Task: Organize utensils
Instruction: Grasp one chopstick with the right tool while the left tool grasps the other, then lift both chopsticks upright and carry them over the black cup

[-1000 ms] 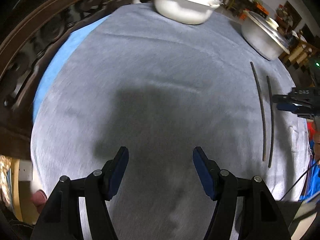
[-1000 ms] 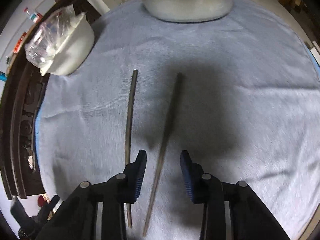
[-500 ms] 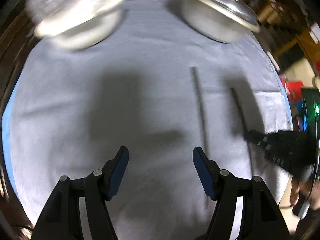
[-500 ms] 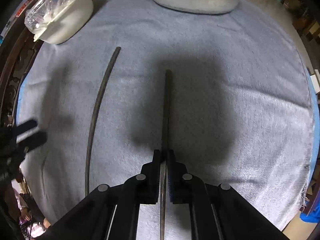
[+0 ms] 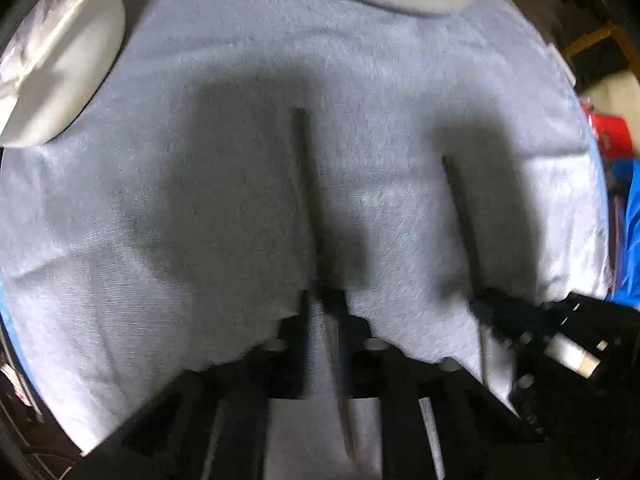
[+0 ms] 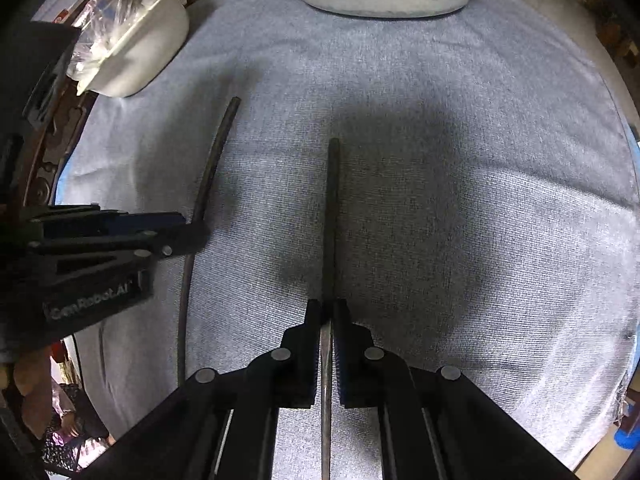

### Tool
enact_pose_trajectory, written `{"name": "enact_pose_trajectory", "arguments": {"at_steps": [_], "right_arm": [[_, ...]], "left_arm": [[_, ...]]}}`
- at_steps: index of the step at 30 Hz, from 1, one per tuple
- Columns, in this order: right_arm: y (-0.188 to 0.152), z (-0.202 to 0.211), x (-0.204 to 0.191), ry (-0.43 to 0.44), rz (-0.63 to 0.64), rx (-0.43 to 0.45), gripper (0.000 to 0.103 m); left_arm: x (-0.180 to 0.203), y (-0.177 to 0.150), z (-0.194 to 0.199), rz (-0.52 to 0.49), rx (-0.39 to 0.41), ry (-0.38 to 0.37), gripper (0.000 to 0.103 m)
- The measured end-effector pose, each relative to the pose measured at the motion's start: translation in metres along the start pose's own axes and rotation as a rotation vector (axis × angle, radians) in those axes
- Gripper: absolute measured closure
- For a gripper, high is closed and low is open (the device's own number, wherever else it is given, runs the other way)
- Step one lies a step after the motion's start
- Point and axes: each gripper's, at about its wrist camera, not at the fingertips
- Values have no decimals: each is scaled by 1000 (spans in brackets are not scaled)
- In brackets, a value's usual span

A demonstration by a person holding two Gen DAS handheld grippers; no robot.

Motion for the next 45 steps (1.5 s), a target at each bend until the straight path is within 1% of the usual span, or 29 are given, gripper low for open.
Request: {"name": "enact_pose_trajectory", "arguments": {"at_steps": [2,3,6,8,10,14,16,18,20,22,24,25,26,31,35,39,41,45], "right_arm": [[-1,0,-4,-8,13,-10,95],[-10,-3,-10,-13,23,-18,95],[-13,-4,-15,-25,50,-46,95],[-15,-4,-17,-37,70,-77,95],[-10,-6,-20,-54,81,-108,95],[4,-12,-32,-89,97,-168,94],[13,-17,-42,-110,103,-174,94],[13,-16,-43,-113,86,-162,94],[7,-13,-38,-99,54,-135,94],[-5,-8,-30,-92,27,-122,96],[-15,-4,-25,-92,9,-98,96],[-21,-1,-22,-72,-10,-81,96],[-25,2,-19,-64,-24,-68,96],[-51,18,-7,-26,-96,15,96],[-76,40,0,6,-130,75,96],[-85,57,-5,23,-148,129,96],[-97,72,6,34,-158,153,96],[-116,89,5,54,-179,205,96]], "left_arm": [[-6,-8,0,-29,-47,-9,98],[-9,-13,-2,-59,-72,2,98],[-22,-29,-3,-121,-125,53,98],[-32,-39,-3,-137,-158,76,97],[-39,-43,-5,-142,-192,86,97],[-40,-43,-6,-136,-196,100,97],[-36,-44,-6,-147,-182,111,97],[-35,-47,-4,-142,-154,100,97],[-40,-54,-1,-119,-118,79,98],[-53,-74,11,-98,-71,90,98],[-62,-90,19,-73,-4,104,98],[-66,-96,23,-64,23,106,98],[-72,-107,29,-47,68,111,98],[-91,-153,52,7,221,123,98],[-94,-189,75,35,340,135,98],[-87,-218,107,48,474,164,98],[-82,-233,121,52,539,179,98],[-83,-236,141,64,639,193,98]]}}
Point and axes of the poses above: each gripper's, at about its wrist camera, not at the fingertips, and z roughly against the way its jaws point, x to its right, y to its top, and after that the axes turned 8 degrees about -y, right-handed
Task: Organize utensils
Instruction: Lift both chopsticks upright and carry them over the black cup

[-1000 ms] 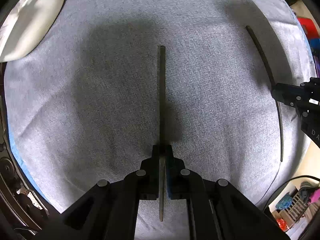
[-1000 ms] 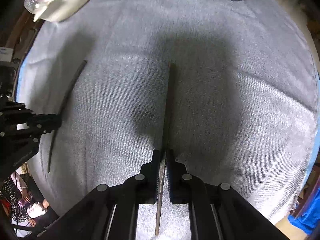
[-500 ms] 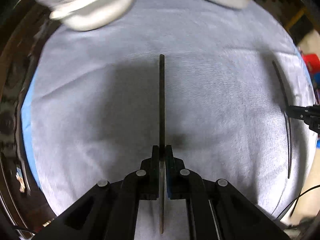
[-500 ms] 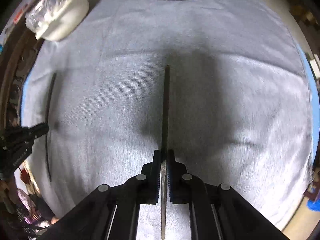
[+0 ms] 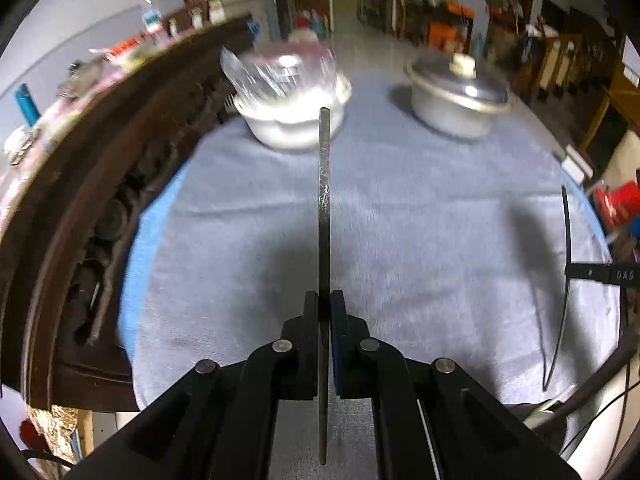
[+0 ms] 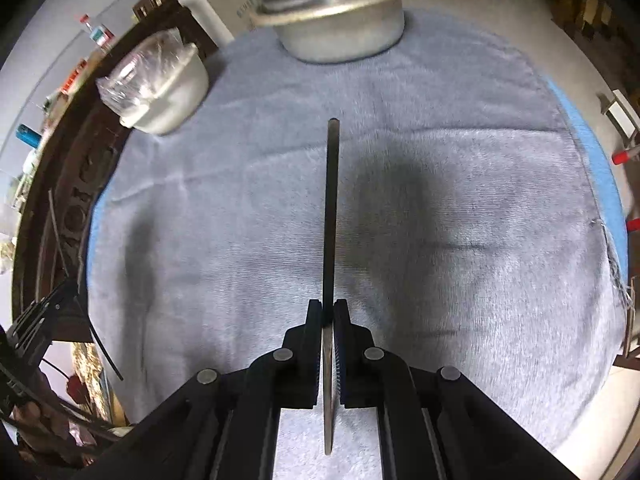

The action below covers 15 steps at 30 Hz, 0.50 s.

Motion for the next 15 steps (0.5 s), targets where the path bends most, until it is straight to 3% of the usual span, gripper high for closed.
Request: {"name": "enact_pose_trajectory", "arguments": {"at_steps": [6,15], "right_arm": [[-16,27,7,35,-31,60,96],[-25,35,-5,68,-54,118,96]], "left_arm": [[3,-8,32,18,85,17,98],[3,-18,63,55,190,34,98]]}}
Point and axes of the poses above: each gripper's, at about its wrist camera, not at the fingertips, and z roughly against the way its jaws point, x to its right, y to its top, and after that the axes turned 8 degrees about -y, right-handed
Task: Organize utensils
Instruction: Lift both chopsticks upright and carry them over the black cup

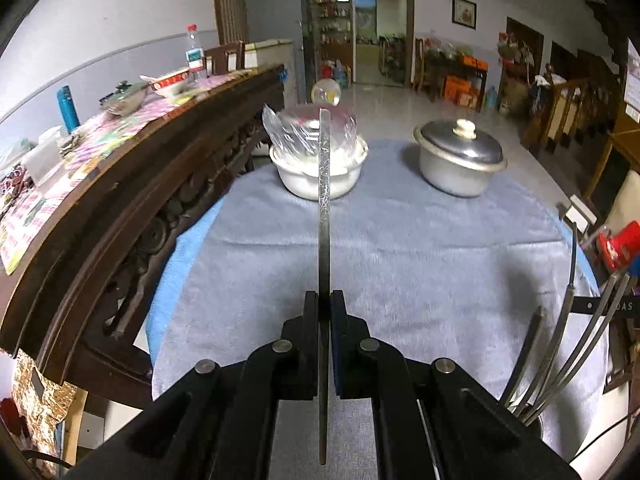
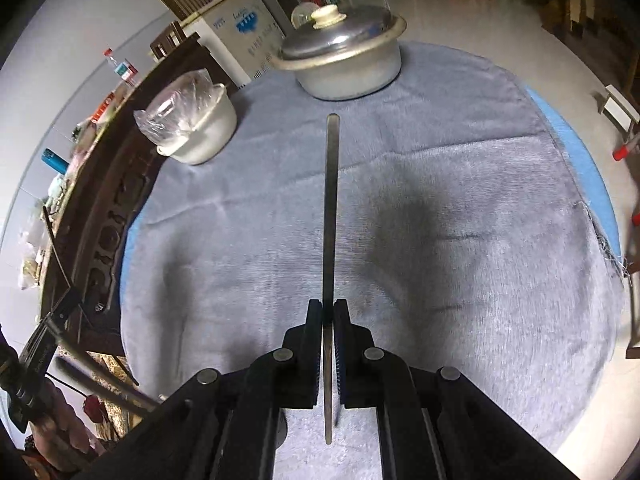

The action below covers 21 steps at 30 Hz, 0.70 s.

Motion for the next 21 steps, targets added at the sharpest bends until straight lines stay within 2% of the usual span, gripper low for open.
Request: {"name": "enact_pose_trajectory", "arguments": {"at_steps": [11,14,17,21], "right_arm": [[-11,17,-7,41,-7,45,96],[-13,19,-6,52,-16,54,96],[-17,24,-3,62,-27,64,96],[-22,26,1,76,-39,71,96]], "left_arm": [[-7,-2,16,55,60,-39,98],[-16,-2,15,119,41,-126,98],[-33,-3,9,231,4,-261,98],[-46,-5,3,318,-23,-335,98]]}}
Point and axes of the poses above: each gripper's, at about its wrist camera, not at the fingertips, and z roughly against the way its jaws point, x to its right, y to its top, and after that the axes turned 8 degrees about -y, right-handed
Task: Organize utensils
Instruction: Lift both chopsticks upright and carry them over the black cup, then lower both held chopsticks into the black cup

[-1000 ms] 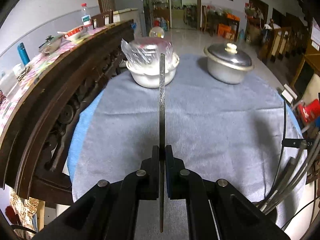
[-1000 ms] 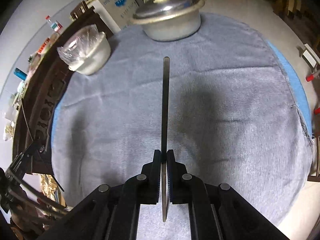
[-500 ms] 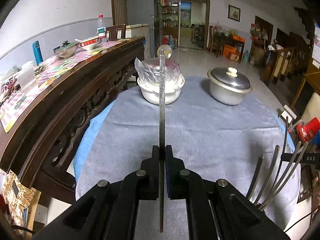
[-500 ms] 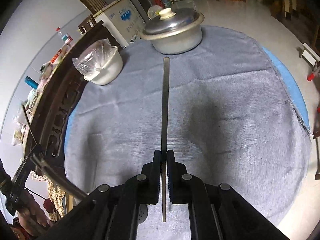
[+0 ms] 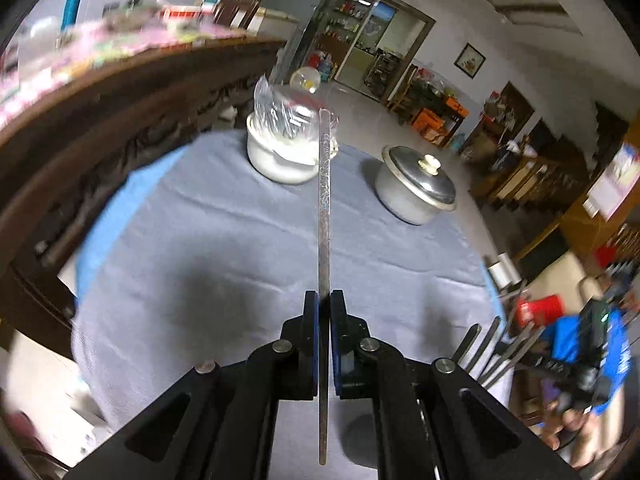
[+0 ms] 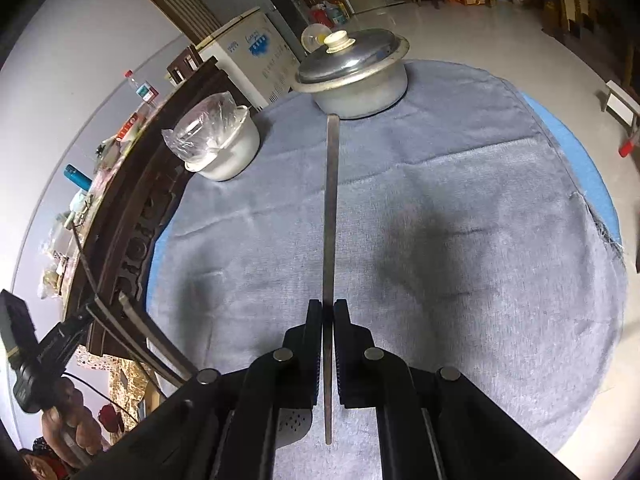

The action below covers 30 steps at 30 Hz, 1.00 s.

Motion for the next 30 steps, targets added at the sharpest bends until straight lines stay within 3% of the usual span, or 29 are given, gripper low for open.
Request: {"name": "enact_pose_trajectory", "arguments": {"at_steps": [13,18,24,30], "right_arm": [[-15,18,12,58,-60,60,96],[-20,28,14,80,-82,91,96],[-21,37,15,92,-96,118,96],[-27,66,17,132,-144,207,96]], "left_arm": [[-18,-10,8,134,92,-88,98],[-19,-15,10,166,134,-83,98],[-5,-15,15,150,187,-74,98],[13,-22,24,131,231,-82,98]]}}
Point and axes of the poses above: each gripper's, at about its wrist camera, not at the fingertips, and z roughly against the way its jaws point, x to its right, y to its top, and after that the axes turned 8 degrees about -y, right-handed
